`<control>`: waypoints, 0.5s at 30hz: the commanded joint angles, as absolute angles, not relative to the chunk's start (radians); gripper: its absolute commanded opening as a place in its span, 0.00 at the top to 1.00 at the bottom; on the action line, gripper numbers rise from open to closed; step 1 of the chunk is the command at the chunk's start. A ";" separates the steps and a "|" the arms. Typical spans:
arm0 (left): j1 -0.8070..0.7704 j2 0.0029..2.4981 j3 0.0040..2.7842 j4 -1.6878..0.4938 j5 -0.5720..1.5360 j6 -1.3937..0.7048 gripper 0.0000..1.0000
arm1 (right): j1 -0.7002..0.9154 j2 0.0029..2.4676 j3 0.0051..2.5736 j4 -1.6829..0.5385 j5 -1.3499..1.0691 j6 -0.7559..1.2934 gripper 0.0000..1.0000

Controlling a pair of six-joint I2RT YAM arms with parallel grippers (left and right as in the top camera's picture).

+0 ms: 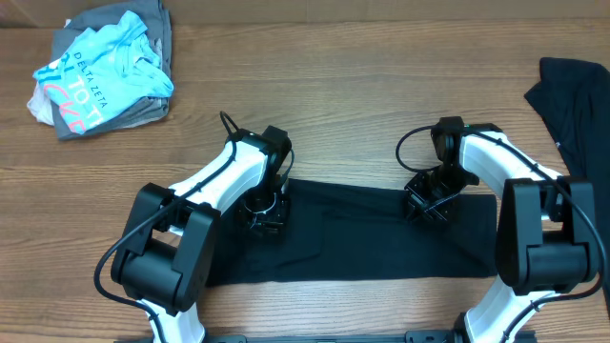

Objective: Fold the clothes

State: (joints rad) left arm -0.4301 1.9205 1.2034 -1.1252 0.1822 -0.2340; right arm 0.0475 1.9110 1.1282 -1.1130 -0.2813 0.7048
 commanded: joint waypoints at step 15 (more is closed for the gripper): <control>-0.404 1.909 1.198 -1.159 0.116 -0.244 0.85 | 0.046 1.877 1.135 -1.243 -0.185 0.759 0.92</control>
State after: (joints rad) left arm -0.4263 1.9205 1.2030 -1.1492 0.1463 -0.2375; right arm 0.0475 1.9102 1.1282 -1.2221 -0.2169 0.7479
